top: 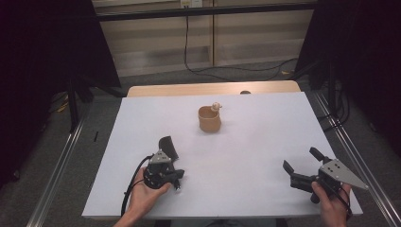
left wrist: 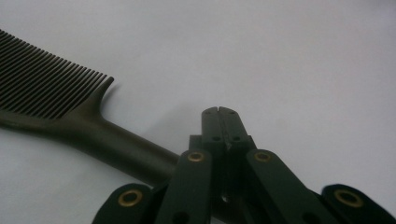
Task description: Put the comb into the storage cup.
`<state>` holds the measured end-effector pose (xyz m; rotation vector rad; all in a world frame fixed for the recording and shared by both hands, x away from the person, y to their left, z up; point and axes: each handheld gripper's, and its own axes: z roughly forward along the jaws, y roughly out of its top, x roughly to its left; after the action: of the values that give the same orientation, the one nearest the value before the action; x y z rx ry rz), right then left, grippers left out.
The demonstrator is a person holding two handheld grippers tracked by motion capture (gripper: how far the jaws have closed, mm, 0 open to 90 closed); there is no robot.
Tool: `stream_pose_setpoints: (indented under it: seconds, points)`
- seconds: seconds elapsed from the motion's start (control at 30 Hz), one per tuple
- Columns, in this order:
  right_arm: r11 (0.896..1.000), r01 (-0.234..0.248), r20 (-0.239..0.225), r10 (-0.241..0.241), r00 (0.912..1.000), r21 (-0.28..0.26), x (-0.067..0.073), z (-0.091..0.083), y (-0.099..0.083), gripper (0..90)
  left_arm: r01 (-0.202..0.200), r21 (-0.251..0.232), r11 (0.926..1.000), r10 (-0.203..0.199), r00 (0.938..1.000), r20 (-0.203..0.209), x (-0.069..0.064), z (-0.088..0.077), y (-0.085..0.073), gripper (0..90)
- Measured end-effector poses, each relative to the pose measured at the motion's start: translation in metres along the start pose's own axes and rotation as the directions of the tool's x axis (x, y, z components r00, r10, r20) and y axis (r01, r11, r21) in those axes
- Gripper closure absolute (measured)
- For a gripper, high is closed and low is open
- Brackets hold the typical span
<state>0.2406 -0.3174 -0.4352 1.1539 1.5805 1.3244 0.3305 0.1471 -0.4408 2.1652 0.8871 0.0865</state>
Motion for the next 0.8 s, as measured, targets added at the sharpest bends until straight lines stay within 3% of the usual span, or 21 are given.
stream_pose_setpoints:
  seconds: [0.4, 0.8]
  points:
    - [1.000, 0.004, -0.002, -0.004, 1.0000, 0.000, 0.0000, 0.0002, -0.0002, 0.0, -0.002, 0.038, 0.9993, 0.002, 1.0000, -0.006, 0.0025, 0.0047, -0.0021, 90.0]
    - [1.000, 0.006, -0.007, -0.006, 1.0000, 0.004, 0.0002, 0.0003, -0.0003, 0.0, 0.007, 0.041, 0.9991, -0.007, 1.0000, -0.006, 0.0028, 0.0049, -0.0021, 90.0]
